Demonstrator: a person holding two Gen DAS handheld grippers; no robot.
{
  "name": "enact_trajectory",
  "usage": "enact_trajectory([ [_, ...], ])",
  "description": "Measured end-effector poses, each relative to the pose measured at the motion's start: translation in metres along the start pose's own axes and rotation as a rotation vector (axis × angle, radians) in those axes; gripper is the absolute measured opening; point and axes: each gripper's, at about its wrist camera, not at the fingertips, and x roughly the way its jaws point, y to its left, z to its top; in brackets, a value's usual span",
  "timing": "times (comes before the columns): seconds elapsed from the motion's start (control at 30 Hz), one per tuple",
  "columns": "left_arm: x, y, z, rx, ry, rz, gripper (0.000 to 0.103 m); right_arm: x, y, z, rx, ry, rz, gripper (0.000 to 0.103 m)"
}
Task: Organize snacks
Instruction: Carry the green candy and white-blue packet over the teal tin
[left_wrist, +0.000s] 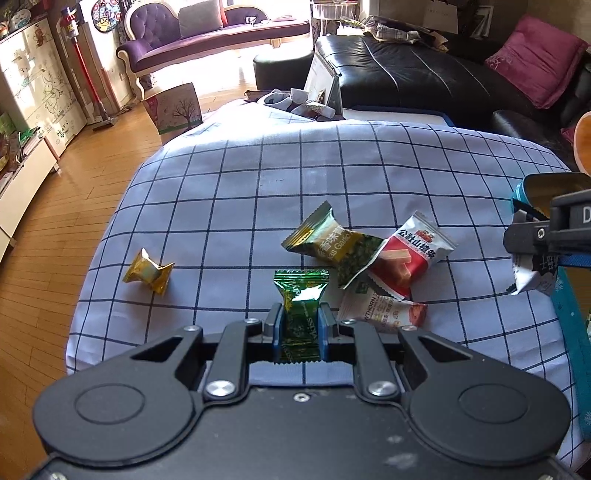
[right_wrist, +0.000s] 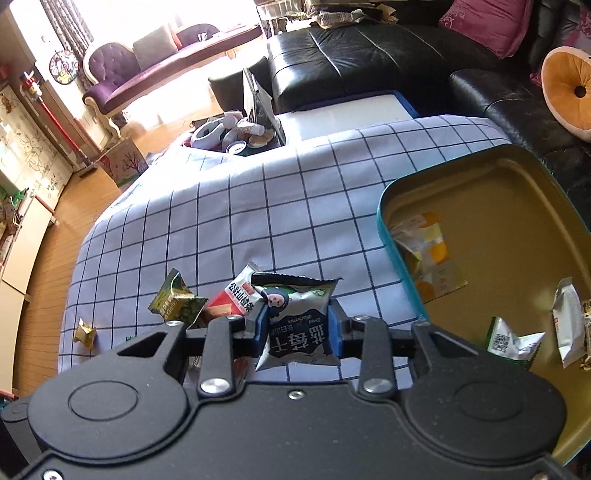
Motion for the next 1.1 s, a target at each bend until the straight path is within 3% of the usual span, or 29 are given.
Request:
enact_trajectory([
  [0.5,-0.025,-0.072,0.0,0.098,-0.05,-0.093,0.019,-0.049,-0.087,0.018,0.182,-0.128,-0.112,0.043],
  [0.77,-0.044,-0.138,-0.008,0.185,-0.056,-0.23,0.019,-0.068,-0.126,0.015,0.239,-0.163,-0.147,0.043],
  [0.93,-0.05,-0.184,-0.019,0.251,-0.015,-0.361,0.019,-0.07,-0.147,0.013,0.257,-0.167,-0.181,0.043],
  [1.1,-0.052,-0.22,-0.029,0.296,0.023,-0.432,0.019,-0.074,-0.17,0.011,0.294,-0.16,-0.183,0.043],
])
